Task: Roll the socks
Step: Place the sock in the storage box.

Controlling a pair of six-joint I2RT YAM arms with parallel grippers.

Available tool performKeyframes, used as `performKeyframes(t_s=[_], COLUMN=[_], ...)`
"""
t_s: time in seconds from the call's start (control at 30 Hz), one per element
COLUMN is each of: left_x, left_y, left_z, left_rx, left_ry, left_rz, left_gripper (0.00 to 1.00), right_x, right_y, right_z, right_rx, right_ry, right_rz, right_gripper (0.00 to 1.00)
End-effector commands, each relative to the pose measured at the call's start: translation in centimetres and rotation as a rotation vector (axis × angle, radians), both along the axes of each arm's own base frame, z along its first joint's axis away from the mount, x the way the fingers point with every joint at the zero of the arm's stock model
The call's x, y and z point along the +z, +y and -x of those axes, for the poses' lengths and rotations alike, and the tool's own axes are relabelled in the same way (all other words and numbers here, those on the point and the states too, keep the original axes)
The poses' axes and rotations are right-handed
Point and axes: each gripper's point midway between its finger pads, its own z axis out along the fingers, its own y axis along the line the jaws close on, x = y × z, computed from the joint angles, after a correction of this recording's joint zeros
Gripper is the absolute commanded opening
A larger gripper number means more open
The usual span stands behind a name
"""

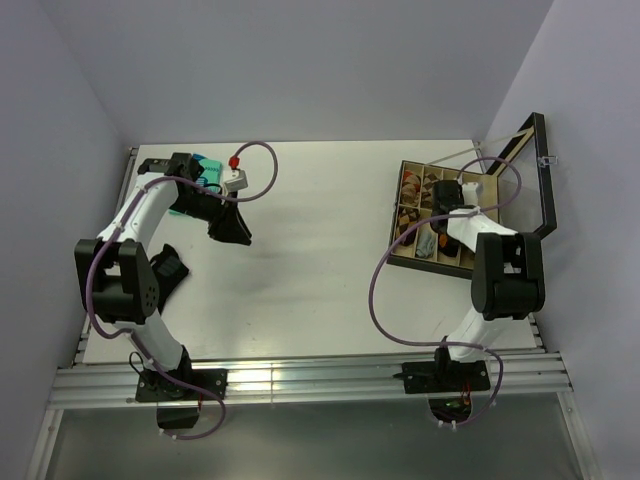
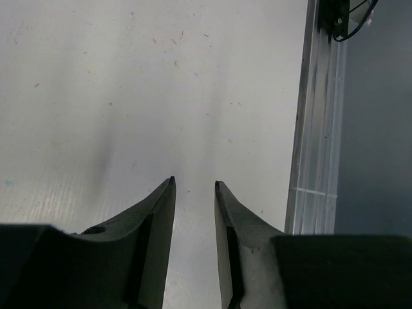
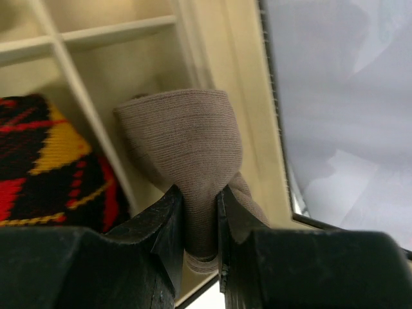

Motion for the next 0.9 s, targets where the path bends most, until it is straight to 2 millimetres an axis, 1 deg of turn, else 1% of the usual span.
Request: performKeyframes(t_s=[0.0, 0.13, 0.17, 0.23, 0.27, 0.33, 0.4, 0.43, 0.5, 0.57, 0.6, 0.63, 0.7, 0.8, 0.87], left_x=[1.1, 0.7, 0.7, 0.8, 0.8, 0.9, 0.9, 0.9, 0.9, 1.1, 1.1, 1.3, 1.5, 1.8, 1.8], left_y=[-0.6, -0.6, -0.6, -0.5, -0.5, -0.5, -0.5, -0.5, -0.5, -0.5, -0.5, -0.5, -0.6, -0.6, -0.7], left_z=[-0.4, -0.4, -0.4, -0.3, -0.4, -0.4, -0.5, -0.4, -0.5, -0.5, -0.5, -0.5, -0.5, -0.6, -0.6], left_rx=[-0.022, -0.022, -0.023, -0.025, -0.025, -0.022, -0.018, -0.018, -0.017, -0.015, -0.015, -0.013, -0.013, -0.006, 0.002], left_ry=[-0.034, -0.018, -0.016, -0.014, -0.020, -0.023, -0.022, -0.021, -0.020, -0.020, -0.021, -0.021, -0.023, -0.030, -0.027], left_rz=[0.044, 0.043, 0.043, 0.043, 0.043, 0.042, 0.039, 0.039, 0.034, 0.036, 0.036, 0.036, 0.038, 0.036, 0.025], left_gripper=[0.36, 0.35, 0.35, 0.35, 0.35, 0.35, 0.36, 0.35, 0.35, 0.35, 0.36, 0.35, 0.35, 0.36, 0.36], right_x=[0.9, 0.1, -0.6, -0.9, -1.5, -2.1, -2.5, -2.9, -3.1, -3.4, -3.6, -3.8, -3.9, -4.4, -5.2], right_y=[0.7, 2.1, 2.5, 3.0, 3.2, 3.9, 3.5, 4.1, 3.8, 4.7, 4.6, 5.1, 5.5, 5.6, 5.4], right_z=[-1.9, -2.6, -2.4, -2.7, -2.3, -2.3, -1.8, -1.8, -1.4, -1.6, -1.4, -1.5, -1.6, -1.4, -0.9], right_rx=[0.027, 0.062, 0.069, 0.067, 0.062, 0.058, 0.021, 0.024, -0.003, 0.001, -0.011, -0.018, -0.020, -0.063, -0.110], right_ry=[-0.046, -0.035, -0.014, -0.009, 0.016, 0.014, 0.013, 0.006, -0.002, -0.007, -0.006, -0.015, -0.026, -0.049, -0.041], right_rz=[-0.051, -0.150, -0.191, -0.233, -0.259, -0.345, -0.400, -0.467, -0.515, -0.602, -0.626, -0.669, -0.722, -0.773, -0.798], right_gripper=[0.00, 0.00, 0.00, 0.00, 0.00, 0.00, 0.00, 0.00, 0.00, 0.00, 0.00, 0.00, 0.00, 0.00, 0.00])
